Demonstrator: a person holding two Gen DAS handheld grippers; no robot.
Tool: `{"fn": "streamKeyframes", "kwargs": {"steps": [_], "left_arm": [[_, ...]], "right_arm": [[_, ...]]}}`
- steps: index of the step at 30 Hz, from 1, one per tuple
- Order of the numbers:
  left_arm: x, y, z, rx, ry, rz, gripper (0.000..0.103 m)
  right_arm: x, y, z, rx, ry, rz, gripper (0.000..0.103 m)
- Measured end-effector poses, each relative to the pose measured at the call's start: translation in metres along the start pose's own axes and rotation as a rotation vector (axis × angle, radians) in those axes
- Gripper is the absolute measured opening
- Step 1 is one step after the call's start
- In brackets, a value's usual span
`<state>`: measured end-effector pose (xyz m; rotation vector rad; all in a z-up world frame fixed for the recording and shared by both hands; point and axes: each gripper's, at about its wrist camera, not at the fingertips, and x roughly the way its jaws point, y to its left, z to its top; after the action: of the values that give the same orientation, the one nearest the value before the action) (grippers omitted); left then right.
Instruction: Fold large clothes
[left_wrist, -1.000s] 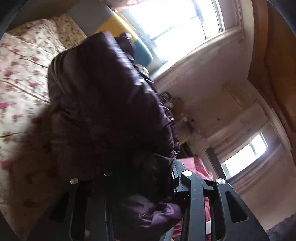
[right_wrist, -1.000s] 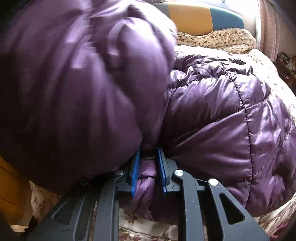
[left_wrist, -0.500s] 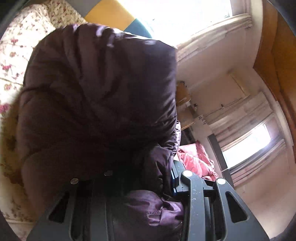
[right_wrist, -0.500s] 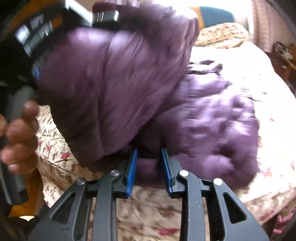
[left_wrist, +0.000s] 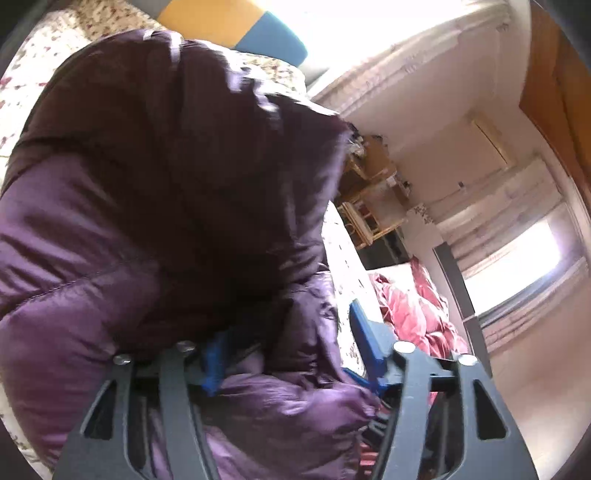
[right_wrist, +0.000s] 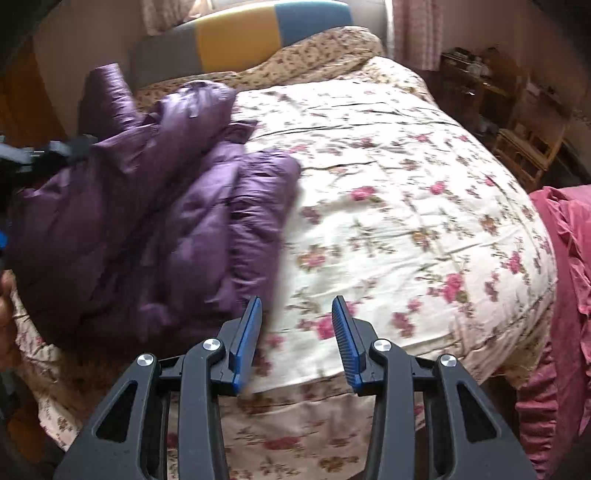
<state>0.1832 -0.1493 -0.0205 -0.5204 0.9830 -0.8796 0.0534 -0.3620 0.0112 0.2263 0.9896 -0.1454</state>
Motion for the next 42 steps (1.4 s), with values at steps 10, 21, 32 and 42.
{"fn": "streamKeyframes", "kwargs": {"steps": [10, 21, 32, 42], "left_arm": [[-0.065, -0.016, 0.003, 0.040, -0.055, -0.097, 0.086], [-0.165, 0.005, 0.007, 0.011, -0.241, -0.191, 0.088], [-0.161, 0.139, -0.058, -0.242, -0.201, 0.275, 0.085], [-0.103, 0.107, -0.063, -0.121, -0.116, 0.241, 0.076]], "right_arm": [[0.001, -0.017, -0.014, 0.029, 0.019, -0.044, 0.040], [-0.003, -0.010, -0.012, 0.019, 0.007, -0.052, 0.042], [-0.035, 0.028, 0.002, -0.062, -0.048, 0.013, 0.046], [-0.065, 0.083, 0.019, -0.160, -0.092, 0.090, 0.061]]}}
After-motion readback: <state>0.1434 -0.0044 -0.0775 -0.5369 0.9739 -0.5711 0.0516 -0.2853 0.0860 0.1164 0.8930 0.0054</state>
